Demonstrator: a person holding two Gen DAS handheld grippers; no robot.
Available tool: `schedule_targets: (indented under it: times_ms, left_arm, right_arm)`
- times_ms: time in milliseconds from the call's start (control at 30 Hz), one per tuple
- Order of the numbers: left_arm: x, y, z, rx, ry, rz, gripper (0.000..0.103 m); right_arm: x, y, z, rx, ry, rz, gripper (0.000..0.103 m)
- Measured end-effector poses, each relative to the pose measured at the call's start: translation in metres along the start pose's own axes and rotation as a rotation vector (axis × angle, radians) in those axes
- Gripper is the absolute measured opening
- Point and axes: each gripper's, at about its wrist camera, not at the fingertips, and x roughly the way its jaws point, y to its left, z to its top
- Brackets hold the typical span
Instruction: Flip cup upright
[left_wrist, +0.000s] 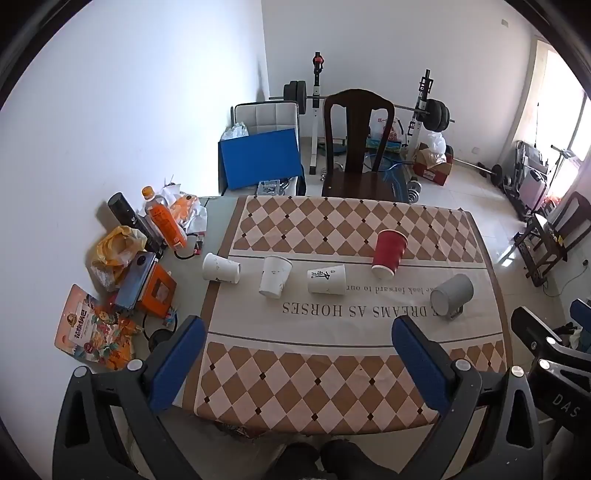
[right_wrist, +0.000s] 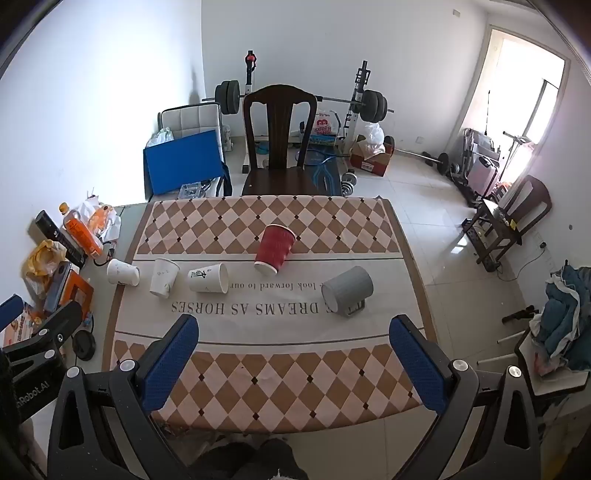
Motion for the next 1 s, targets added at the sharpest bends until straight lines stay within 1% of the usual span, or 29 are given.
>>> schedule_targets:
  times_ms: [67, 233, 367, 767, 867, 1000]
  left_arm:
    - [0.000, 0.001, 0.000, 0.001, 0.000, 0.001, 0.103]
    - [0.005, 0.003, 0.001, 0.003, 0.007, 0.019, 0.103]
    - [0.001, -0.004, 0.002, 0.011, 0.006, 0.017, 0.103]
    - [-0.001, -0.006, 0.003, 0.010, 0.004, 0.008, 0.103]
    - [-0.005, -0.008, 0.011, 0.011, 0.003, 0.009, 0.103]
    - [-0.004, -0.007, 0.011, 0.011, 0.002, 0.007, 0.103]
  right_arm:
    - [0.000, -0.001, 0.000, -0.013, -0.002, -0.015, 0.103]
    - [-0.002, -0.004, -0.001, 0.002, -0.007, -0.002, 0.103]
    - [-0.002, -0.005, 0.000, 0.003, -0.006, 0.000, 0.103]
    - [-0.002, -0.006, 0.001, 0.006, -0.008, 0.001, 0.103]
    - [-0.002, -0.007, 0.002, 0.006, -0.007, 0.001, 0.103]
    - [-0.001, -0.007, 0.002, 0.007, -0.009, -0.001, 0.103]
